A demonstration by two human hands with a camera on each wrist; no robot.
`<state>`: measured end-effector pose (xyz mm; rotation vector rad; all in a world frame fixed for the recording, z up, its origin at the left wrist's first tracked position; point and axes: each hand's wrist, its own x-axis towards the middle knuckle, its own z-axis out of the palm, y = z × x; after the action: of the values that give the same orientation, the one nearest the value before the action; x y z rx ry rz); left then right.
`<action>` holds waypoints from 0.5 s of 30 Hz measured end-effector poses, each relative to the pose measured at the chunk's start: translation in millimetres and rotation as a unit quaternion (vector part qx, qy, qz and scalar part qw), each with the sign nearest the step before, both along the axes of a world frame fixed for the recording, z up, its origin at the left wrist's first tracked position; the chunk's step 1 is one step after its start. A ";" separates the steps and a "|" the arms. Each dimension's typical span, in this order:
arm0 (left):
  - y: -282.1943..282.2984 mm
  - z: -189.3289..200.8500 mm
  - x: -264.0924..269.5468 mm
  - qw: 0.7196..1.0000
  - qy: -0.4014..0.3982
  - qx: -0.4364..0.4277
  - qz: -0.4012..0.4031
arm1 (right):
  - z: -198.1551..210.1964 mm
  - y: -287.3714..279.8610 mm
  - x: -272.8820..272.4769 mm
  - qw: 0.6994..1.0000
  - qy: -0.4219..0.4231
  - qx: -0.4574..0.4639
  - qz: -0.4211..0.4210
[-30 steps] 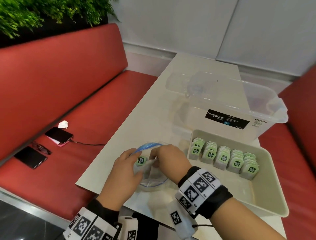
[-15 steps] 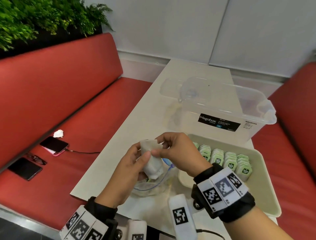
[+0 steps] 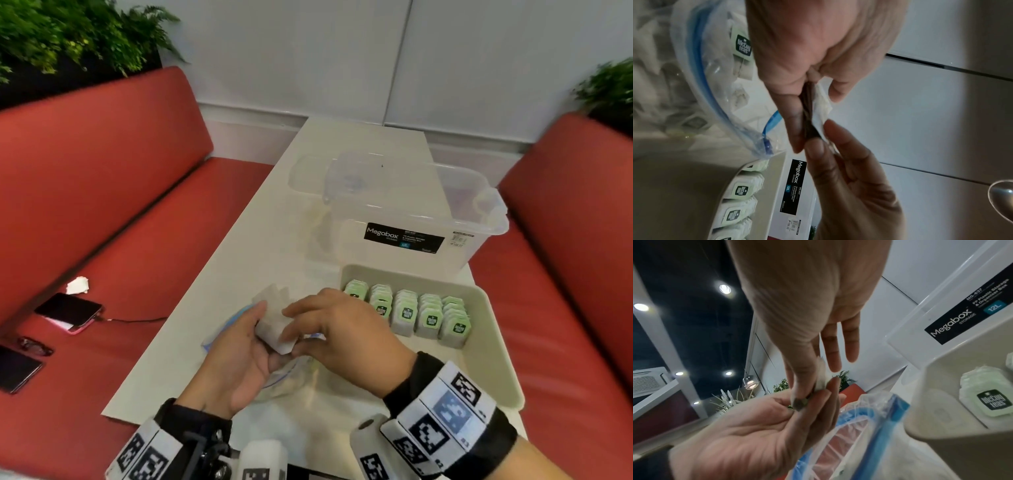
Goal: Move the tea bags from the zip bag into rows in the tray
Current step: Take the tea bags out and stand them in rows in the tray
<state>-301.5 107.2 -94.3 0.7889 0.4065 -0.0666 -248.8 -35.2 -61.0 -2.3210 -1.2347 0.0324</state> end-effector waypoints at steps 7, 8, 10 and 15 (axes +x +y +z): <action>-3.7 -11.5 6.7 0.999 0.011 0.026 0.035 | 0.0 -11.1 -0.9 0.992 0.004 0.124 -0.011; -4.2 -12.9 7.7 0.998 0.008 0.046 0.032 | 6.2 -12.8 2.0 0.988 0.026 0.153 -0.023; -4.0 -15.5 9.6 0.996 -0.005 0.083 0.030 | 21.5 -17.6 14.0 0.975 0.097 0.189 -0.061; -8.3 -10.0 11.9 0.986 -0.080 0.148 -0.016 | 47.2 -34.2 52.4 0.976 0.159 0.085 -0.120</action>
<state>-289.6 98.9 -104.3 1.0866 0.2525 0.0288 -196.4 -69.5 -13.8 -2.1932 -0.7647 0.1994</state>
